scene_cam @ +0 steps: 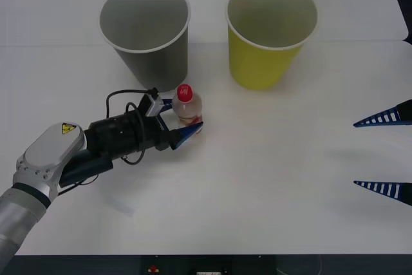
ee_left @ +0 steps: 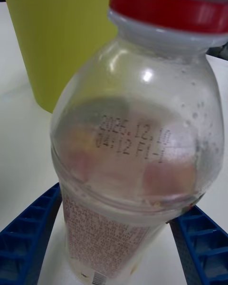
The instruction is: Put the can into the green bin and the plastic bottle into the gray bin
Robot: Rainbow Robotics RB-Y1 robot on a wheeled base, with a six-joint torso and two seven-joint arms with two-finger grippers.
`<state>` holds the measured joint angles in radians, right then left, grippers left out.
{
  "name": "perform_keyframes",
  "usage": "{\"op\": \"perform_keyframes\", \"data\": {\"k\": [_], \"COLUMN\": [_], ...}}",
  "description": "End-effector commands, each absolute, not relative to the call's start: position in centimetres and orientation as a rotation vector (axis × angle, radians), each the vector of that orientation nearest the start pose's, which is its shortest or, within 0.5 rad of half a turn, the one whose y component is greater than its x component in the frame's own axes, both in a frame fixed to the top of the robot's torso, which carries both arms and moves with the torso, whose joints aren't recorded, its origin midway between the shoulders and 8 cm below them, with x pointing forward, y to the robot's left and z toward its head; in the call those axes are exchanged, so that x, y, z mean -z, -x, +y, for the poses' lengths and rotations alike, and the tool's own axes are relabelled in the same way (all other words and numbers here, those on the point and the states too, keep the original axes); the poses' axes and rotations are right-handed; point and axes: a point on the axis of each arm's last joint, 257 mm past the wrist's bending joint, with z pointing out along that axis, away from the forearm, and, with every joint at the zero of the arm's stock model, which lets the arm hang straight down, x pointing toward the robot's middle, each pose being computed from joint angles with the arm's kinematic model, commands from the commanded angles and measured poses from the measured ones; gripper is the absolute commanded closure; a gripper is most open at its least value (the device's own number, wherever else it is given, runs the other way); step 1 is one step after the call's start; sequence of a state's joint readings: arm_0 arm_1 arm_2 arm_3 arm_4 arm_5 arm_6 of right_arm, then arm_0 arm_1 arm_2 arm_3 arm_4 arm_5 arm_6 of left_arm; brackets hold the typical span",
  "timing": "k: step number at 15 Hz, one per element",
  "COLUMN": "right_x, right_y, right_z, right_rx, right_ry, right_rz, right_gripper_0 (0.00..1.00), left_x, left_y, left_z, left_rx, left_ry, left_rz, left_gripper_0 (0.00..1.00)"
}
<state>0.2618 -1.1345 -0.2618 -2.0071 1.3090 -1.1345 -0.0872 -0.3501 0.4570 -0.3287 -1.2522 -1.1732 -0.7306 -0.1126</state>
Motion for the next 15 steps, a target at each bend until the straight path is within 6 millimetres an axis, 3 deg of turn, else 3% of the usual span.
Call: {"op": "perform_keyframes", "data": {"k": [1, 8, 15], "right_x": [16.7, 16.7, 16.7], "right_y": [-34.1, -34.1, -34.1], "right_z": [-28.6, -28.6, -28.6], "right_rx": [-0.209, -0.209, -0.209], "right_ry": [1.634, 1.634, 1.634], "right_rz": [1.596, 1.596, 1.596], "right_gripper_0": [0.0, 0.0, 0.0], "left_x": [24.7, 24.7, 23.1], "left_y": [-50.7, -49.2, -42.7], "left_z": [6.3, 6.1, 10.7], "left_rx": [0.614, 0.672, 0.699], "left_ry": [-0.974, -1.005, -1.106], "left_rz": [1.504, 1.494, 1.526], "left_gripper_0": [1.0, 1.0, 1.0]}}
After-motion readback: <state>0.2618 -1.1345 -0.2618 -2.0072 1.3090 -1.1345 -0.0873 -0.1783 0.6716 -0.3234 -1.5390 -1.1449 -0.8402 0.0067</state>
